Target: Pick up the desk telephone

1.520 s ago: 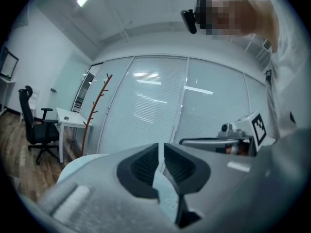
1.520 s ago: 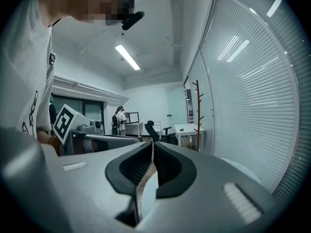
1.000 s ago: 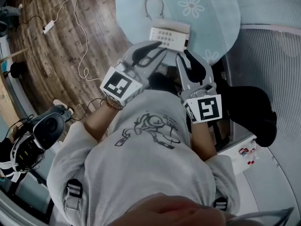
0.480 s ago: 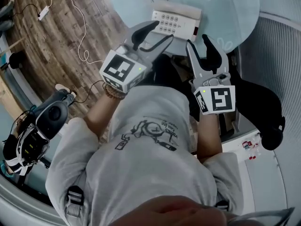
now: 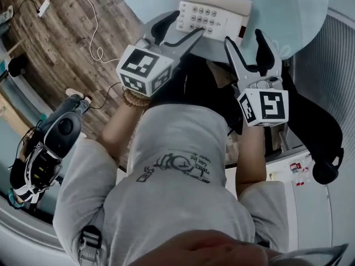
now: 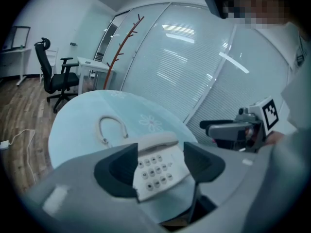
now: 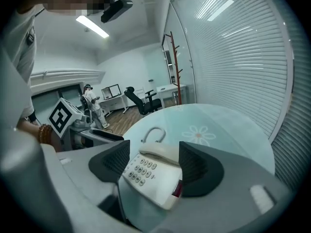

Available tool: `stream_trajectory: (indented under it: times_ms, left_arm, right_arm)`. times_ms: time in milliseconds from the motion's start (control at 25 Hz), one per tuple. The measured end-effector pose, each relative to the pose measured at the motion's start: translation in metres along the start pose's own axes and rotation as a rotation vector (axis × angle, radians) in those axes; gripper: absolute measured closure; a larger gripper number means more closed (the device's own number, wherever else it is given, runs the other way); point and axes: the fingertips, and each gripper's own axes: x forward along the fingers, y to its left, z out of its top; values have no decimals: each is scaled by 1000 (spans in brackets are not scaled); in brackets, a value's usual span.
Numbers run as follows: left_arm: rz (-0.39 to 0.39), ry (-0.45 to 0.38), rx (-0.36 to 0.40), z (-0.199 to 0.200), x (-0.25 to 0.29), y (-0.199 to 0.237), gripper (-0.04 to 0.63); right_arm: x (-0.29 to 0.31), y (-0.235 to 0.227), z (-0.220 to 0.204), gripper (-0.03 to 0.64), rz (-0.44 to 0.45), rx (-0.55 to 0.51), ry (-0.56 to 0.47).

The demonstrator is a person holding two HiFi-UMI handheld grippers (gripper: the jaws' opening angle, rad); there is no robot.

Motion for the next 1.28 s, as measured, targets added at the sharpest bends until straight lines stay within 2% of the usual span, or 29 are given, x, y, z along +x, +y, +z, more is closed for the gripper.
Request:
stream_trajectory:
  times_ms: [160, 400, 640, 880, 1120, 1280]
  left_arm:
    - [22, 49, -37, -28, 22, 17, 273]
    - [59, 119, -93, -67, 53, 49, 199]
    - [55, 154, -118, -87, 72, 58, 178]
    - [66, 140, -127, -91, 80, 60, 173]
    - [69, 130, -110, -93, 80, 60, 175]
    - [85, 109, -103, -92, 80, 57, 176]
  right_arm:
    - [15, -15, -29, 293, -13, 38, 48]
    - [46, -35, -73, 213, -31, 79, 105]
    - [65, -48, -102, 178, -39, 121, 154]
    - [75, -52, -120, 178, -39, 139, 171]
    - [77, -49, -129, 235, -18, 151, 163]
    - [76, -48, -126, 250, -26, 176, 157]
